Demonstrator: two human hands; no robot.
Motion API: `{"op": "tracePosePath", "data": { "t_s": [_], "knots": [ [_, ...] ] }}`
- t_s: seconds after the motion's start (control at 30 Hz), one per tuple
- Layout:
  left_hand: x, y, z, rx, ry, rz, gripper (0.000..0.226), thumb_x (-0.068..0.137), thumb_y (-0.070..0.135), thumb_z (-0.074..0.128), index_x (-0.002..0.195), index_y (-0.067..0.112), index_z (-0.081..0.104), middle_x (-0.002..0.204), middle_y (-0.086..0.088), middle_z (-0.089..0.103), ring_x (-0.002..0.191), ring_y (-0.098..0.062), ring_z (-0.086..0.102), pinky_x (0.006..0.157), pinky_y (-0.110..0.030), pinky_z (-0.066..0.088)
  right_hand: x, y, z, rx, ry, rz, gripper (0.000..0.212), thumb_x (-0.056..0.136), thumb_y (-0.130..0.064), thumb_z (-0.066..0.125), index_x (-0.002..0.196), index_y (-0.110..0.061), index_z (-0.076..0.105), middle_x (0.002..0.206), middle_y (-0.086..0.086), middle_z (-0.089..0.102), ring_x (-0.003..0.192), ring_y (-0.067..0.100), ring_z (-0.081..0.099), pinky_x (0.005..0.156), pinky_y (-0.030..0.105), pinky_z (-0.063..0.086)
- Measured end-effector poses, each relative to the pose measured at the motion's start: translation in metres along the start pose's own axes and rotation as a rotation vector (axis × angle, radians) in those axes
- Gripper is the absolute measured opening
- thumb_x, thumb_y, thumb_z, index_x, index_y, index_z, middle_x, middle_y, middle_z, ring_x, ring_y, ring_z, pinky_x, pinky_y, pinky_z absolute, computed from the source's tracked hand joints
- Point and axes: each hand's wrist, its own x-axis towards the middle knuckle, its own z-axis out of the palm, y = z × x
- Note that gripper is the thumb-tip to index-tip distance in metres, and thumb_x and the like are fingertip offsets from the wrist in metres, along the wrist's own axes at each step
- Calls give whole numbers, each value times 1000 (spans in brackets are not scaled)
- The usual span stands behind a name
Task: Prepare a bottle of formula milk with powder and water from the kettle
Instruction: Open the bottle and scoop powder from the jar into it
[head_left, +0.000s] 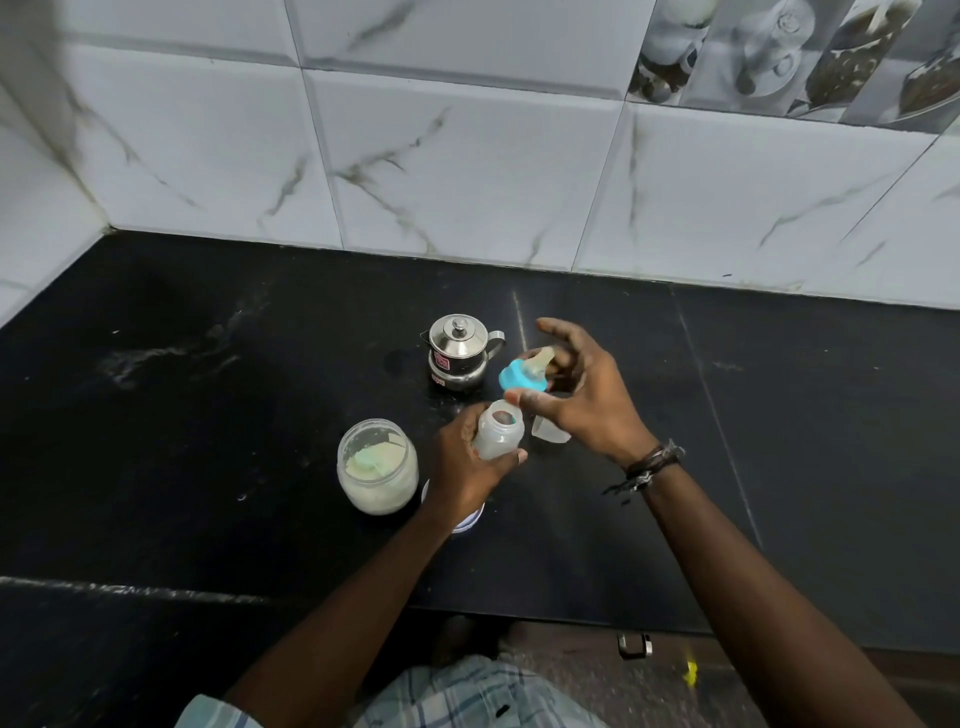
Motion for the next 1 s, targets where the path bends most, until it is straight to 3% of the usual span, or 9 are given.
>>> {"op": "tracePosePath", "data": {
  "t_s": [0.1,0.2,0.27,0.4,0.5,0.6,0.83,1.0],
  "knots": [
    [1,-2,1,-10,19,-20,61,55,13,89,110,14,64,103,-5,72,95,-22,68,87,-39,56,1,3,-11,195,125,118,56,76,-8,82,127,-8,59,77,-2,59,75,13,58,76,32,57],
    [2,-7,0,-6,44,-36,60,54,18,88,109,20,64,103,-2,72,94,-20,69,87,-43,57,-4,21,-26,331,150,258,41,86,-5,72,125,-6,61,75,-8,70,66,0,63,59,18,51],
    [3,-8,-2,17,53,-30,57,56,19,88,108,23,64,102,1,72,93,-16,68,86,-43,56,-11,35,-31,374,140,365,42,85,-2,72,125,-6,60,78,-7,71,64,2,65,53,19,51],
    [3,-7,-4,36,71,-10,56,59,11,90,106,25,63,101,5,70,92,-13,67,87,-39,56,-30,64,-31,254,61,526,62,75,6,79,130,-4,53,100,12,69,81,20,69,60,28,60],
    [3,-8,-4,29,76,-12,56,59,11,90,105,25,63,99,5,71,92,-13,68,86,-40,57,-43,79,-24,-39,-20,464,64,70,0,86,125,-7,55,100,14,65,85,22,66,70,24,60],
    [3,-9,-4,35,77,-3,56,56,20,89,107,24,65,100,5,71,92,-12,68,85,-41,57,-52,87,-10,-207,-21,388,60,66,-17,91,116,-17,60,95,2,67,84,19,68,79,28,58],
    [0,-5,-1,33,82,16,54,54,21,88,98,39,61,96,16,69,89,-8,67,84,-37,57,-56,95,5,-343,14,223,46,66,-22,91,102,-20,64,96,-2,68,87,18,68,81,35,58],
    [-1,-6,0,19,91,12,57,58,7,90,99,33,61,95,16,69,83,3,65,82,-28,56,-54,96,-1,-390,-79,210,47,64,-20,91,101,-24,61,101,-7,67,94,13,68,88,36,57]
  ]
}}
